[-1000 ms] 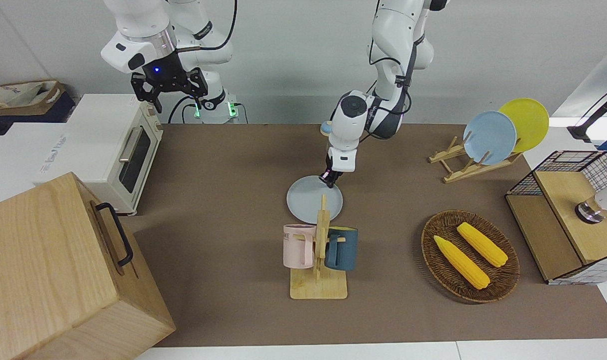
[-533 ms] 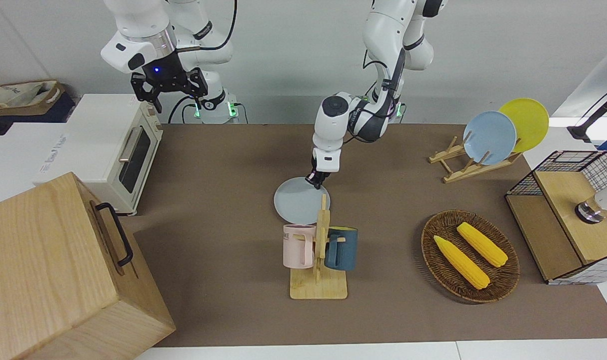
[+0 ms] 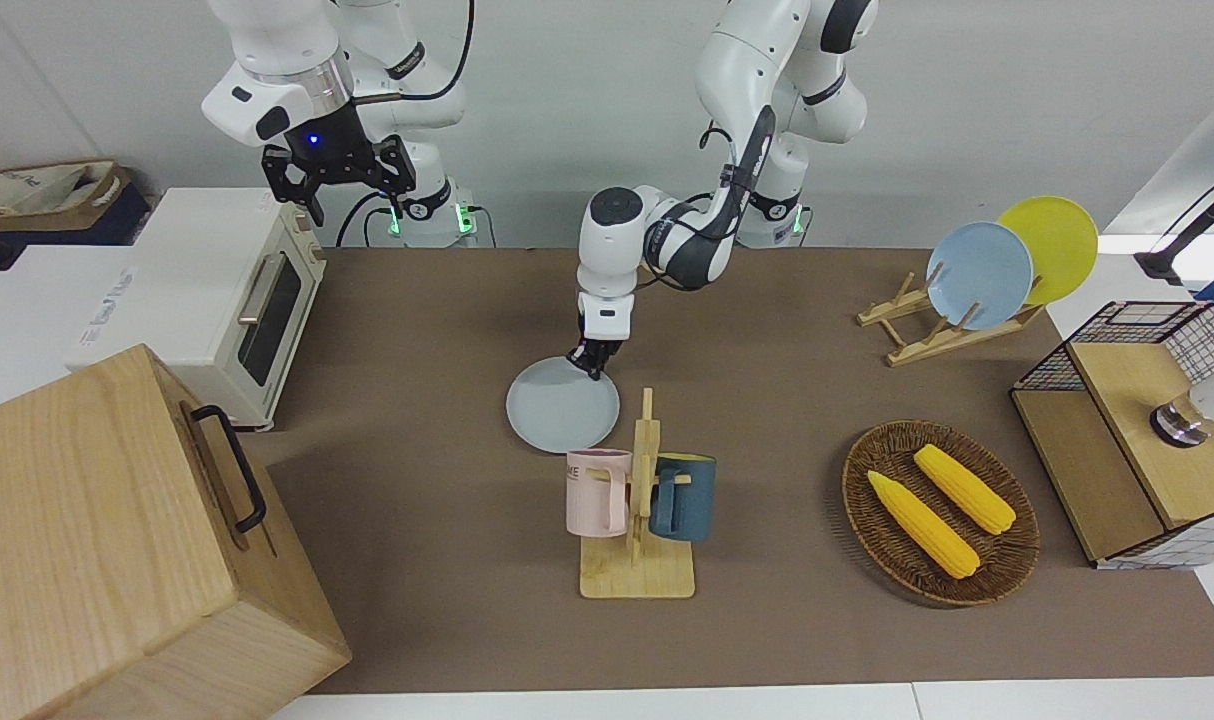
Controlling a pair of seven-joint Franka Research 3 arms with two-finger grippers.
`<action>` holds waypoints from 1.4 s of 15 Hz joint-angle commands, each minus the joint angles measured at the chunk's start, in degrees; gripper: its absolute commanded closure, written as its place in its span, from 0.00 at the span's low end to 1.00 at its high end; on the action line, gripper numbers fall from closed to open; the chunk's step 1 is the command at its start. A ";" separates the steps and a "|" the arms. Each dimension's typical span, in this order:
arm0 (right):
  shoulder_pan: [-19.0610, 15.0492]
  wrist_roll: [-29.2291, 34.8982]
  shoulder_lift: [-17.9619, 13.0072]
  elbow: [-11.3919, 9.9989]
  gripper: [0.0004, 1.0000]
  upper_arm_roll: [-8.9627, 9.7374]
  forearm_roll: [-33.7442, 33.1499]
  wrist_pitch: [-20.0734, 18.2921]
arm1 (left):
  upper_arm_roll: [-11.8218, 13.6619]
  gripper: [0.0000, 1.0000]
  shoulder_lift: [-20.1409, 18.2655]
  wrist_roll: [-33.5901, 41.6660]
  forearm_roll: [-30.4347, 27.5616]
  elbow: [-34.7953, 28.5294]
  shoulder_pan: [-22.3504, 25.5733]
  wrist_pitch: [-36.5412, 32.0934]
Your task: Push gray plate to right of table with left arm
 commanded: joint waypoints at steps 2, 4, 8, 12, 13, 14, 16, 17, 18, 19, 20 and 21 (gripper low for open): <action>-1.15 0.14 -0.17 0.45 0.02 0.86 0.59 -0.82 | 0.83 1.00 8.11 -4.53 2.71 6.00 -5.70 -0.85; -1.15 0.14 -0.17 0.45 0.02 0.77 0.59 -0.82 | 0.92 1.00 9.08 -5.41 3.86 7.67 -7.54 -1.12; -1.15 0.14 -0.17 0.45 0.02 0.86 0.59 -0.82 | 0.92 1.00 11.27 -6.12 3.95 12.06 -9.65 -2.96; -1.15 0.14 -0.17 0.45 0.02 0.86 0.59 -0.82 | 0.92 1.00 12.95 -6.56 4.39 15.49 -11.67 -3.23; -1.15 0.14 -0.17 0.45 0.02 0.86 0.59 -0.82 | 0.92 1.00 13.12 -6.65 4.39 15.85 -12.11 -3.23; -1.15 0.14 -0.17 0.45 0.02 0.86 0.59 -0.82 | 0.92 1.00 13.30 -6.91 4.39 15.94 -12.12 -3.23; -1.15 0.05 -0.17 0.45 0.02 0.77 0.59 -0.82 | 0.92 1.00 13.21 -6.82 4.47 16.12 -12.12 -3.23; -1.15 0.14 -0.17 0.45 0.02 0.86 0.59 -0.82 | 0.92 1.00 13.21 -6.82 4.47 16.20 -12.12 -3.23; -1.15 0.14 -0.17 0.45 0.02 0.77 0.59 -0.82 | 0.92 1.00 13.21 -6.82 4.47 16.29 -12.03 -3.32; -1.15 0.14 -0.17 0.45 0.02 0.77 0.59 -0.82 | 1.01 0.99 13.13 -6.82 4.47 16.46 -12.03 -3.32; -1.15 0.14 -0.17 0.45 0.02 0.77 0.59 -0.82 | 1.01 0.99 13.13 -6.82 4.47 16.47 -12.03 -3.67; -1.15 0.05 -0.17 0.45 0.02 0.86 0.59 -0.82 | 1.01 0.95 13.13 -6.74 4.47 16.55 -11.94 -4.02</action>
